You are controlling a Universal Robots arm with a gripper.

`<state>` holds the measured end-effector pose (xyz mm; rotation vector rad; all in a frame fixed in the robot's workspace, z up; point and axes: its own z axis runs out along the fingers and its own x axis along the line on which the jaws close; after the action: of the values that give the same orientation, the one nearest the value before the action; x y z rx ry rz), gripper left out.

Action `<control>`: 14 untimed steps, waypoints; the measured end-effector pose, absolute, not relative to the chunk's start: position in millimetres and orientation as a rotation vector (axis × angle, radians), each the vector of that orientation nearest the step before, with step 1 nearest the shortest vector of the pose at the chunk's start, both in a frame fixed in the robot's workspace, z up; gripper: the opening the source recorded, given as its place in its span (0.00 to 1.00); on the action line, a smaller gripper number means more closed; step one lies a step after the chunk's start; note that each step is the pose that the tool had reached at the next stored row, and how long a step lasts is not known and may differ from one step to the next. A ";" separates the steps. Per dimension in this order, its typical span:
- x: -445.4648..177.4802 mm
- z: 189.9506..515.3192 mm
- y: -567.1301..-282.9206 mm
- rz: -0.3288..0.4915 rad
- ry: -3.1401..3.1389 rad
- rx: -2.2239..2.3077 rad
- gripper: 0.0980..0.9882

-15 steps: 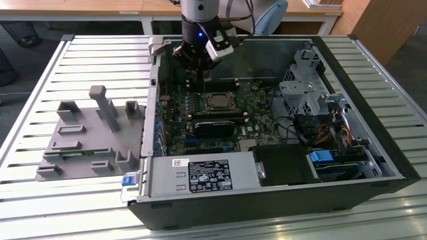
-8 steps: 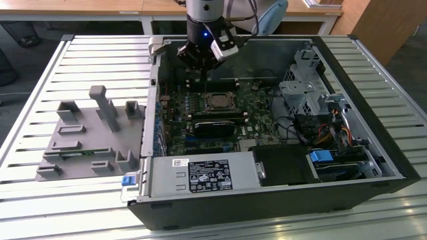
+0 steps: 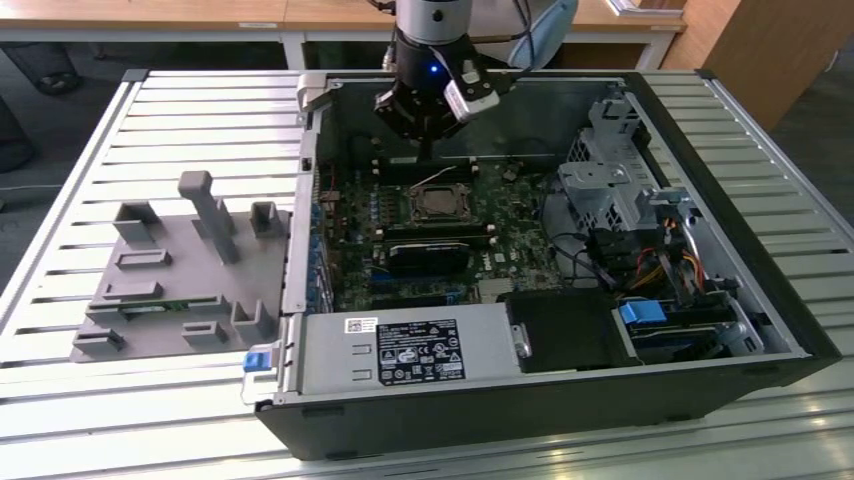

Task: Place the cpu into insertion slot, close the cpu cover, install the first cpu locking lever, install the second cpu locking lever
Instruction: 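Install the first cpu locking lever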

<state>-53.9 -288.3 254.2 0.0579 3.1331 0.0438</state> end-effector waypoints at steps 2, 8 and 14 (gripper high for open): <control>-53.6 254.0 -288.4 0.059 3.133 0.058 0.01; -53.6 253.9 -288.7 0.097 3.133 0.058 0.01; -53.6 253.9 -288.7 0.097 3.133 0.058 0.01</control>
<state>-53.6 -288.7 253.9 0.0582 3.1326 0.0971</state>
